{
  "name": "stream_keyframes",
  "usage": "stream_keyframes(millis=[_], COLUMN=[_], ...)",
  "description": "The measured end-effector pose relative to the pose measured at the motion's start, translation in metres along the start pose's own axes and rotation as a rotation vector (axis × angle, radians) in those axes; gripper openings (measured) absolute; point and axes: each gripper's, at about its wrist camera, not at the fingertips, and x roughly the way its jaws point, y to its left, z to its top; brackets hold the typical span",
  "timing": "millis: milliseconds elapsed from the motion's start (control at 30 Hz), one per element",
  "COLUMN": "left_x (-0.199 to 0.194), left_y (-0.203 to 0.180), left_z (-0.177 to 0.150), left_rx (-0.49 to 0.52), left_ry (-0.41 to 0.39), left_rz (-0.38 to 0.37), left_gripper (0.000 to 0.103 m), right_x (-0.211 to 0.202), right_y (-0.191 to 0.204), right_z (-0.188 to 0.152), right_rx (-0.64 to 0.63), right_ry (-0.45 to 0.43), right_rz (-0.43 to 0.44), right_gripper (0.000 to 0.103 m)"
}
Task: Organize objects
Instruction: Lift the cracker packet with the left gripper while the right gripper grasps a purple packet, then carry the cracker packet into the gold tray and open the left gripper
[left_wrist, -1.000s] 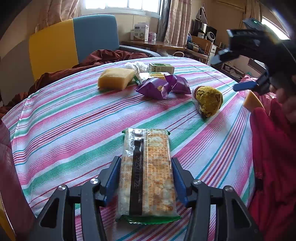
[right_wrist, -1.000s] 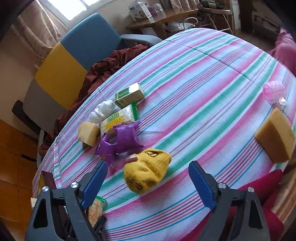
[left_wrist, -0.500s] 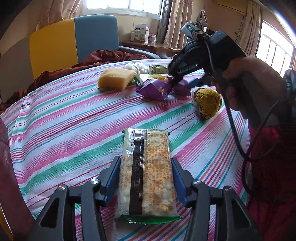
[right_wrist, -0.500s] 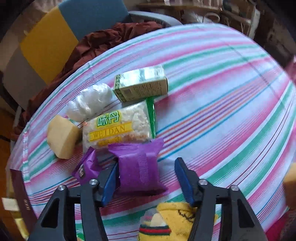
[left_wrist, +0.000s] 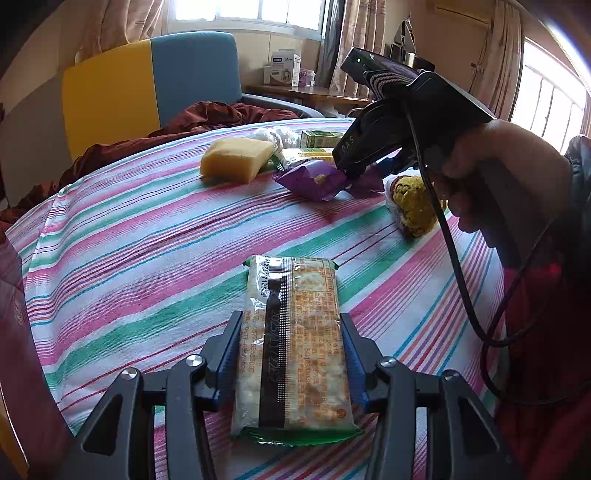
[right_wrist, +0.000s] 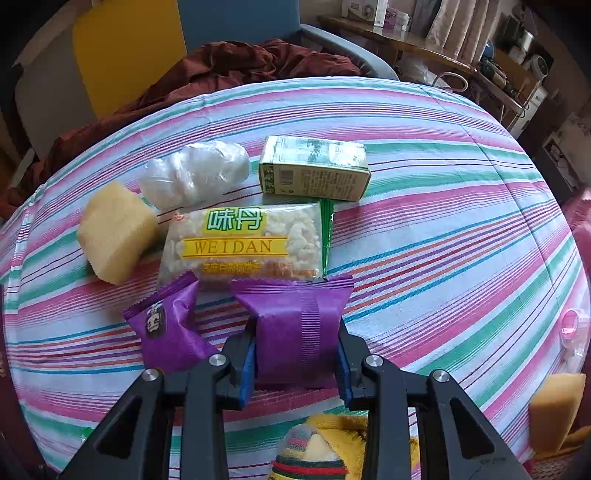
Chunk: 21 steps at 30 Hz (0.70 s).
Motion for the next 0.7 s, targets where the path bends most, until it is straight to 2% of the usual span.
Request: stream_keyframes(millis=[467, 533, 600, 700], left_x=[-0.003, -0.008, -0.023, -0.069], left_y=[-0.002, 0.002, 0.012, 0.032], left_z=[-0.002, -0.001, 0.002, 0.011], left_rx=[0.01, -0.027, -0.109, -0.183], left_ry=[0.004, 0.021, 0.021, -0.057], left_rz=[0.018, 0.004, -0.056, -0.068], left_gripper=[0.049, 0.049, 0.049, 0.049], right_x=[0.003, 0.003, 0.006, 0.006], right_y=[0.001, 0.0, 0.002, 0.0], right_z=[0.001, 0.001, 0.0, 0.002], right_rx=[-0.025, -0.027, -0.033, -0.034], right_ry=[-0.013, -0.015, -0.017, -0.017], right_rz=[-0.013, -0.011, -0.012, -0.012], right_gripper=[0.035, 0.035, 0.035, 0.035])
